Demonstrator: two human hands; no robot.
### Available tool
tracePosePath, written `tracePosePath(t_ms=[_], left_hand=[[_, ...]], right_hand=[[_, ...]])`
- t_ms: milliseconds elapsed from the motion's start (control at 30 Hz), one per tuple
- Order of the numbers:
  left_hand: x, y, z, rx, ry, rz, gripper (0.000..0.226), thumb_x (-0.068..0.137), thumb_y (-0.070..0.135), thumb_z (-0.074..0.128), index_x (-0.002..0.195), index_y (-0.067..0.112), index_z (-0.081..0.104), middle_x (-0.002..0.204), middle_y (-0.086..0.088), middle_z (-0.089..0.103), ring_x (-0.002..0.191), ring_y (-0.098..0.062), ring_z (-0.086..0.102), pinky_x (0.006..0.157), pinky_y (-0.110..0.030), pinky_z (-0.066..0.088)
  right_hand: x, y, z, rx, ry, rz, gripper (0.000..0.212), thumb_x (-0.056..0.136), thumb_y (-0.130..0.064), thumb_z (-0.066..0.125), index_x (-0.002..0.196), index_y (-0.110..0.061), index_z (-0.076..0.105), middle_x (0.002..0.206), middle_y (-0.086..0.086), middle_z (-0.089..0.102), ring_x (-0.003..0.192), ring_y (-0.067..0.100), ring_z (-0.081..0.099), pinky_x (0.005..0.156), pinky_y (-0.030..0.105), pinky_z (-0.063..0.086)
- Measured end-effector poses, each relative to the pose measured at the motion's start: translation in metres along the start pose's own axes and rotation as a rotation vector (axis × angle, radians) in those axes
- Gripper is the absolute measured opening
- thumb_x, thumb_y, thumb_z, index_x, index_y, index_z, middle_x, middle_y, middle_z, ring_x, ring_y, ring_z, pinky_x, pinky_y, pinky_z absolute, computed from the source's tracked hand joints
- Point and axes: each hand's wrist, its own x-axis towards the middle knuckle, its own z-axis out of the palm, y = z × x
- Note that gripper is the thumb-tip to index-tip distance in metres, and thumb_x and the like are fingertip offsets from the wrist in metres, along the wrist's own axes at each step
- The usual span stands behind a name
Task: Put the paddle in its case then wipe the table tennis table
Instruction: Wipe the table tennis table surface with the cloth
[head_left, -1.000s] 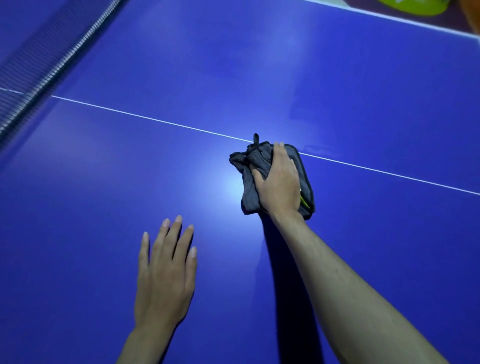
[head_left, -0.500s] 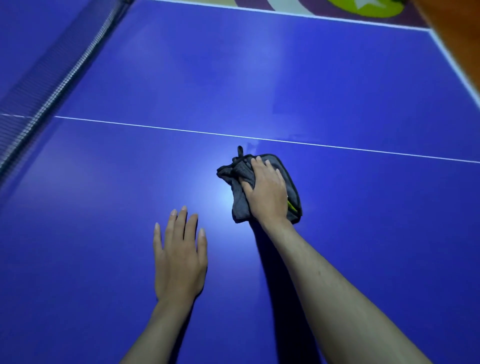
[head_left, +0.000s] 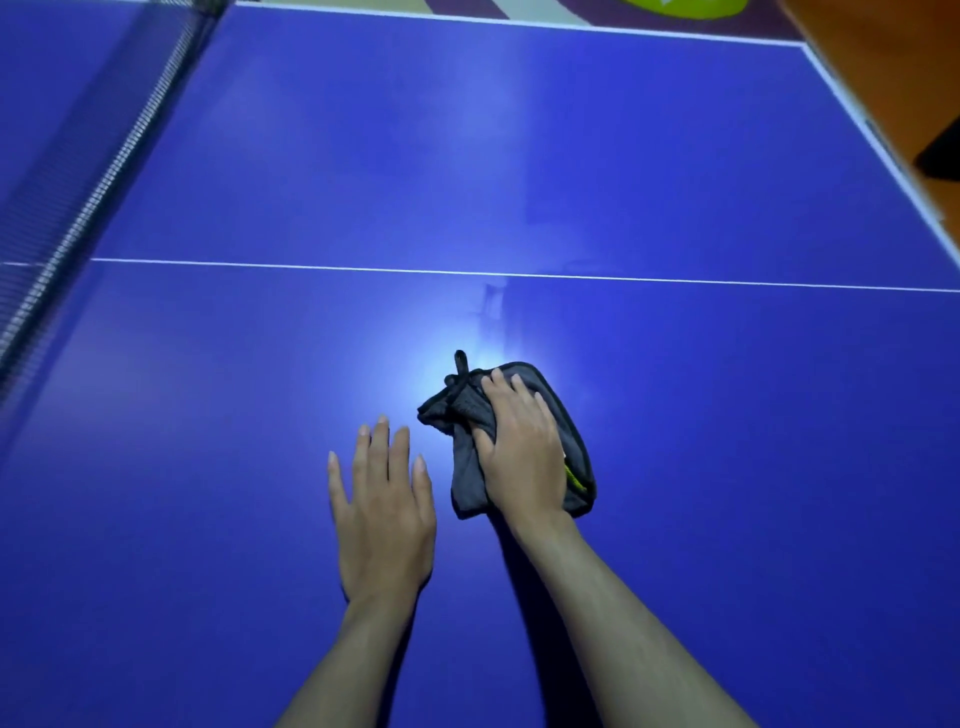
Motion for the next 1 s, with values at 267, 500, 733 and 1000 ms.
tracePosePath(t_ms=[267,500,733,1000], left_hand=[[0.001,-0.004,0.006,0.006,-0.027,0.049,0.055,0.109,0.033,0.025,0.159,0.015,0.035,0.169,-0.008,0.024,0.157,-0.028,0.021,0.122,-0.062,0.022],[0.005,-0.006,0.01,-0.016,-0.031,0.082,0.054,0.11,0.035,0.026,0.16,0.016,0.033,0.169,-0.008,0.024,0.156,-0.029,0.022,0.12,-0.063,0.026],[0.008,-0.005,0.006,-0.071,-0.046,0.047,0.054,0.111,0.036,0.021,0.162,0.019,0.027,0.17,-0.006,0.02,0.158,-0.026,0.015,0.124,-0.062,0.017],[0.006,-0.028,-0.025,-0.426,0.057,0.101,0.049,0.106,0.033,0.03,0.151,0.023,0.046,0.163,0.006,0.038,0.156,-0.013,0.02,0.128,-0.051,0.014]], right_hand=[[0.121,-0.011,0.016,0.025,0.011,0.063,0.057,0.097,-0.018,0.065,0.152,-0.017,0.05,0.161,-0.001,0.046,0.153,0.021,0.035,0.129,0.04,0.022],[0.174,-0.013,0.025,0.036,0.043,0.073,0.053,0.097,-0.019,0.06,0.149,-0.017,0.053,0.155,0.002,0.053,0.151,0.021,0.038,0.127,0.041,0.026],[0.124,-0.023,0.023,0.04,0.051,0.062,0.051,0.099,-0.023,0.061,0.149,-0.018,0.054,0.154,0.002,0.054,0.15,0.021,0.04,0.125,0.041,0.03],[-0.02,-0.055,0.019,0.053,-0.018,0.09,0.062,0.097,-0.035,0.06,0.156,-0.022,0.045,0.163,-0.005,0.043,0.155,0.016,0.029,0.129,0.04,0.023]])
